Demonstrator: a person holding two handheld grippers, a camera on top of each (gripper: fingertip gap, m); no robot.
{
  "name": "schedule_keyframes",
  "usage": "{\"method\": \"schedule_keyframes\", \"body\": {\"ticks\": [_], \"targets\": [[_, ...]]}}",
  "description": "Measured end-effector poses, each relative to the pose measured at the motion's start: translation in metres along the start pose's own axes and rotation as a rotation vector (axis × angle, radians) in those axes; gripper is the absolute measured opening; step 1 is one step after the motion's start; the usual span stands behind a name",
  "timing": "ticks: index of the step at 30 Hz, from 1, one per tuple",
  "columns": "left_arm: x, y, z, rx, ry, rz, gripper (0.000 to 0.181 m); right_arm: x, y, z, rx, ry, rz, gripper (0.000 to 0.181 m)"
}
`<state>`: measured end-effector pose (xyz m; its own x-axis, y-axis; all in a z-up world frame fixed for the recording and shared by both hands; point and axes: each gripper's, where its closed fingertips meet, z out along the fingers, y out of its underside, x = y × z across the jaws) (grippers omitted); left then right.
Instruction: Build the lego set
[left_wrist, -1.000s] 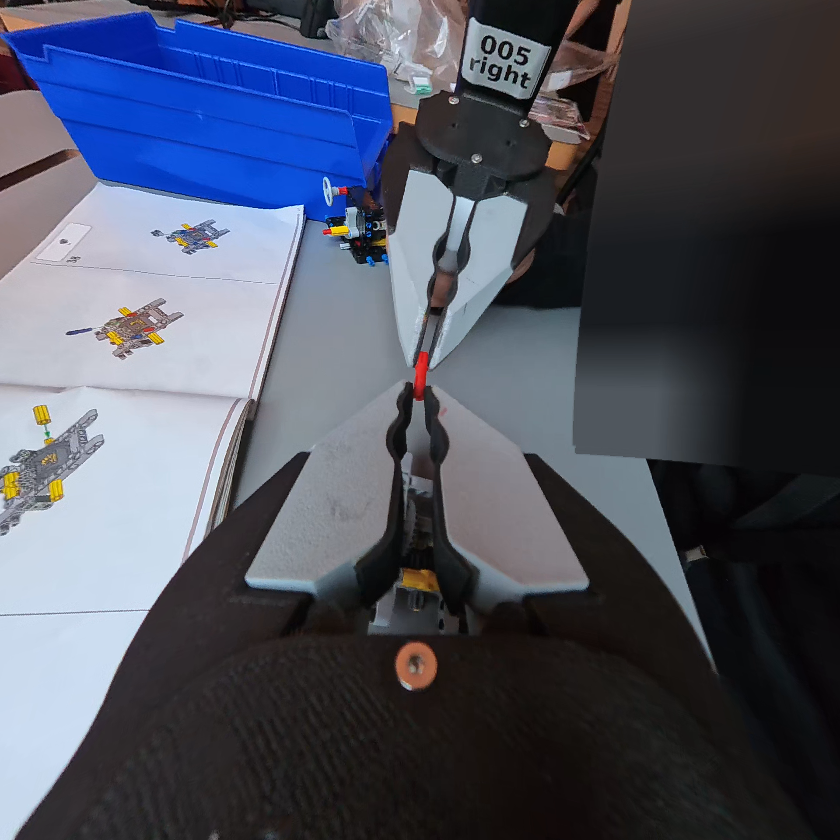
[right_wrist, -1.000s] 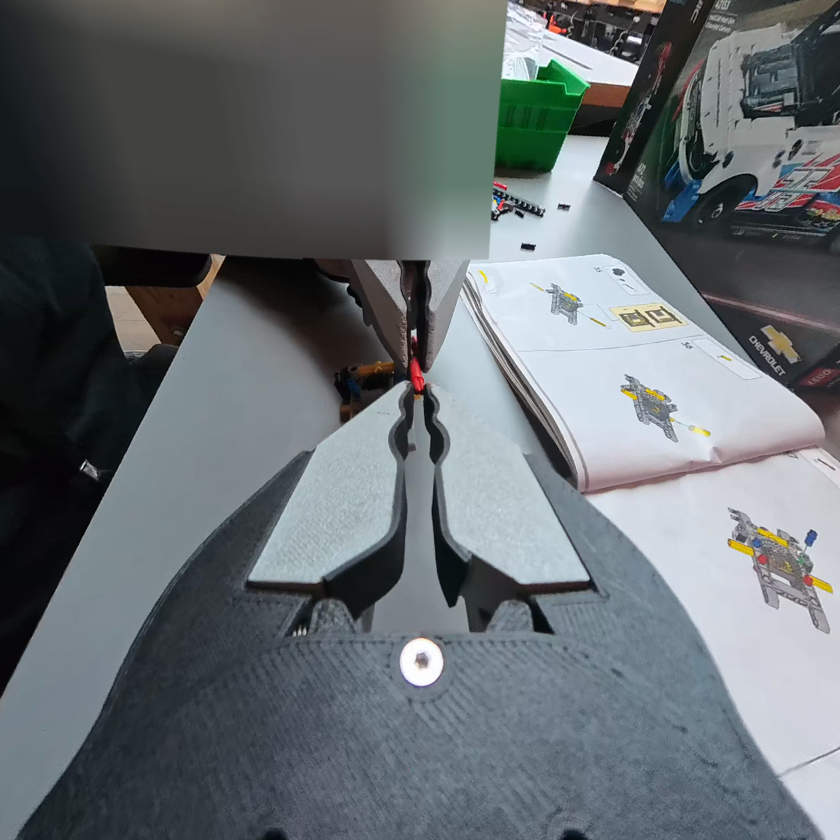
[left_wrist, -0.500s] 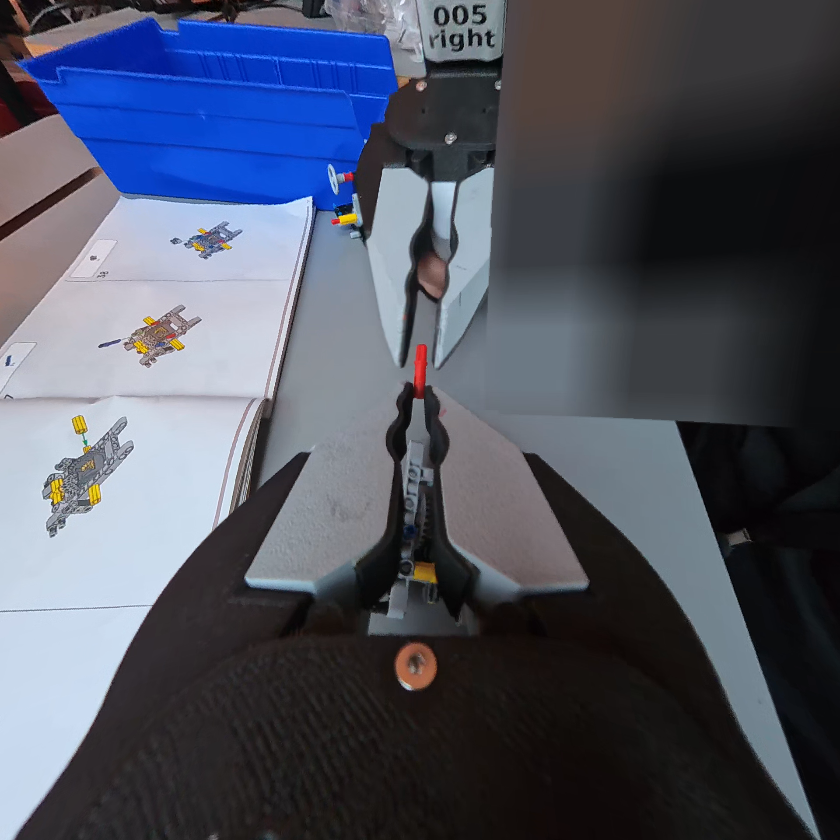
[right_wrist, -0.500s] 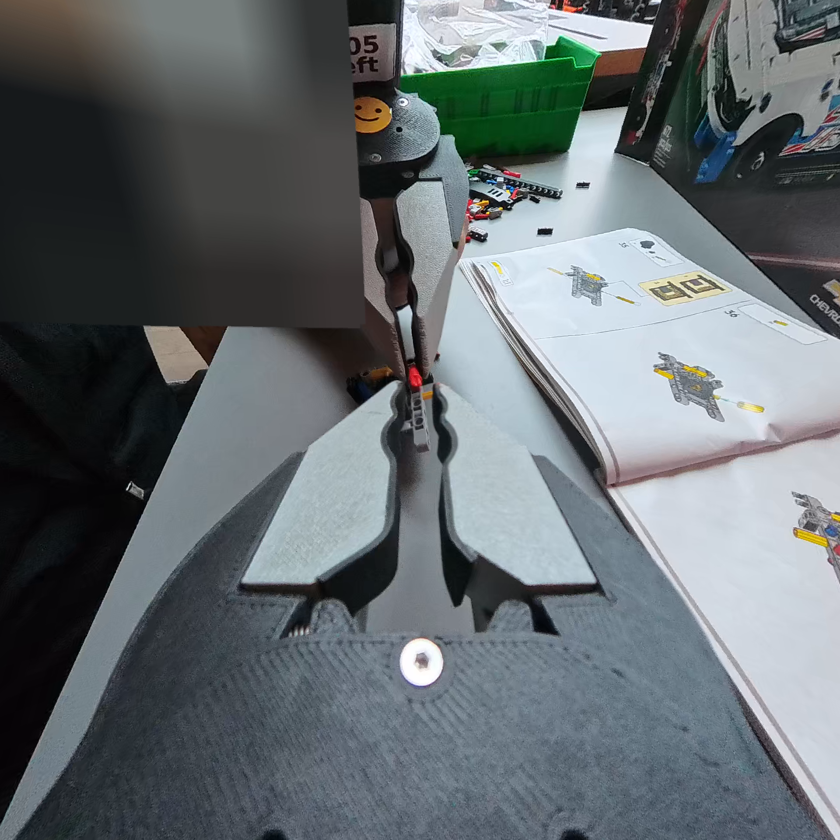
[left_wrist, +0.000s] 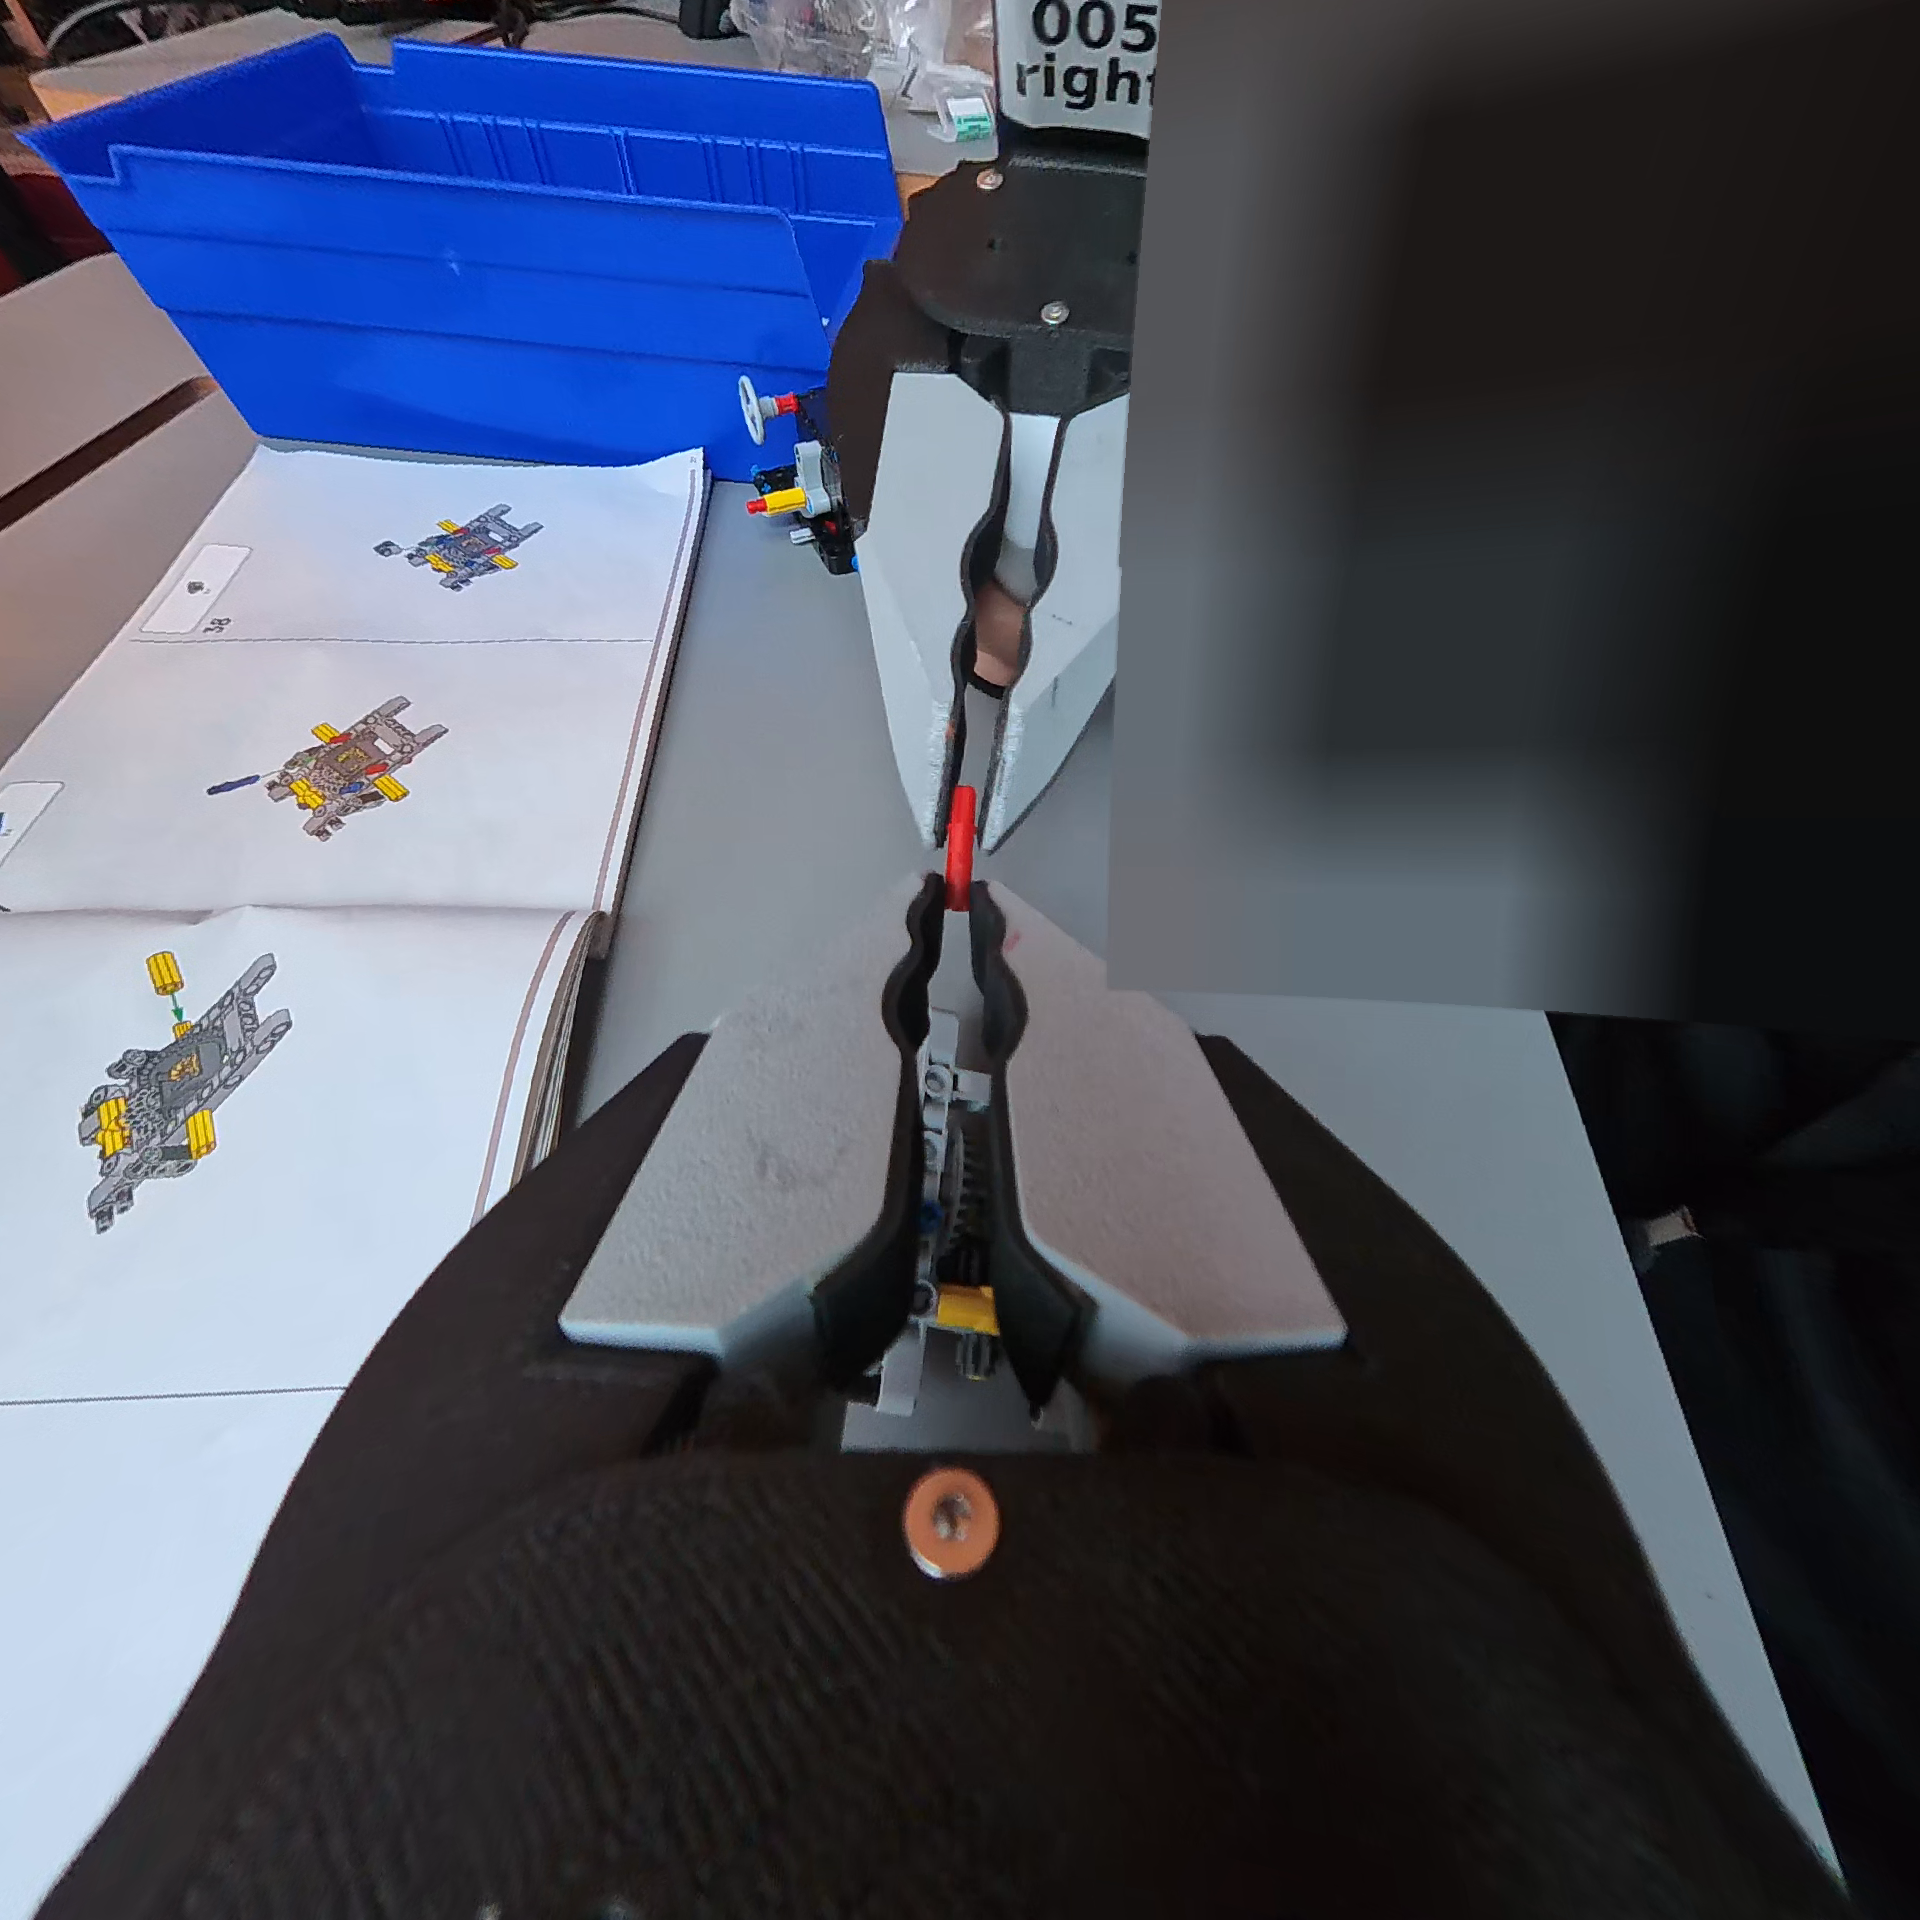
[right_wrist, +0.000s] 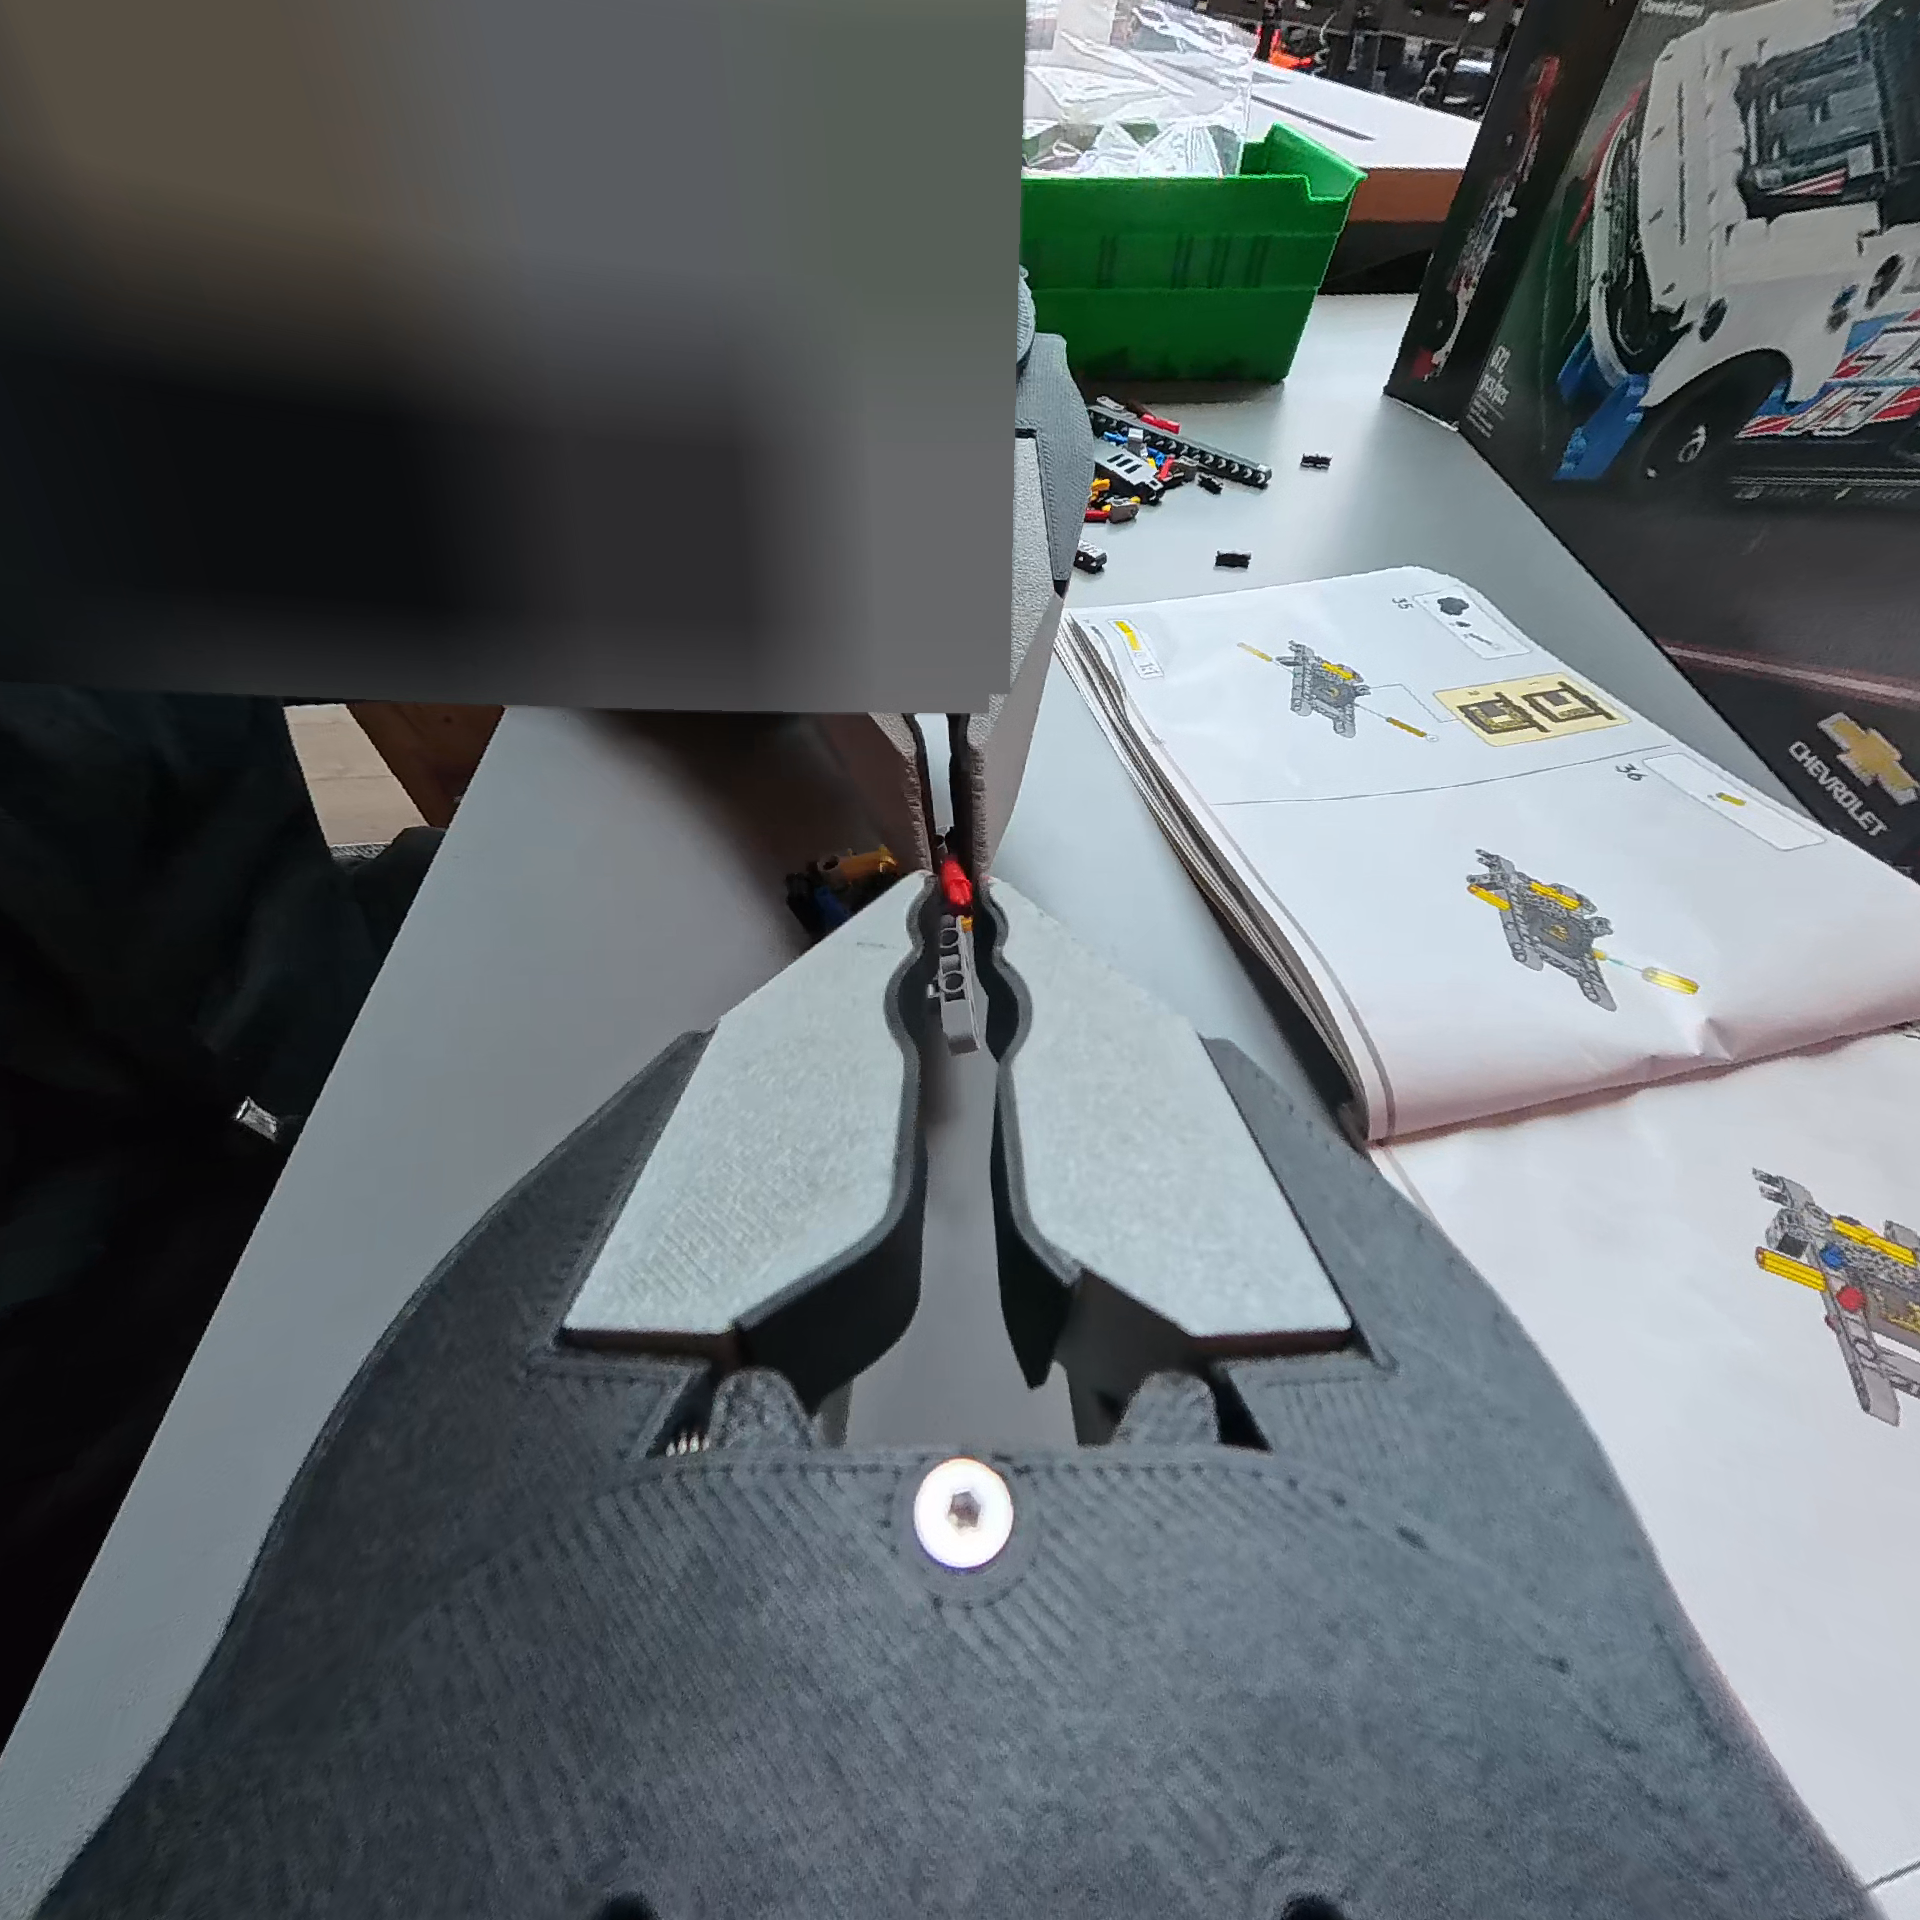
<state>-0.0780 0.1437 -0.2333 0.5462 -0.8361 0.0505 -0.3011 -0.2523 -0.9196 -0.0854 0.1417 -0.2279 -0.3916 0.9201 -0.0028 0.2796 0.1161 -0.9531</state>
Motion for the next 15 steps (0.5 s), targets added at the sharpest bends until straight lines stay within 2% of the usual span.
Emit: {"method": "schedule_keyframes", "body": {"ticks": [15], "targets": [[0.0014,0.0015,0.0007,-0.011,0.000,0.004,0.002,-0.0012,0.0018,0.0015,-0.014,0.005,-0.027,0.002]]}}
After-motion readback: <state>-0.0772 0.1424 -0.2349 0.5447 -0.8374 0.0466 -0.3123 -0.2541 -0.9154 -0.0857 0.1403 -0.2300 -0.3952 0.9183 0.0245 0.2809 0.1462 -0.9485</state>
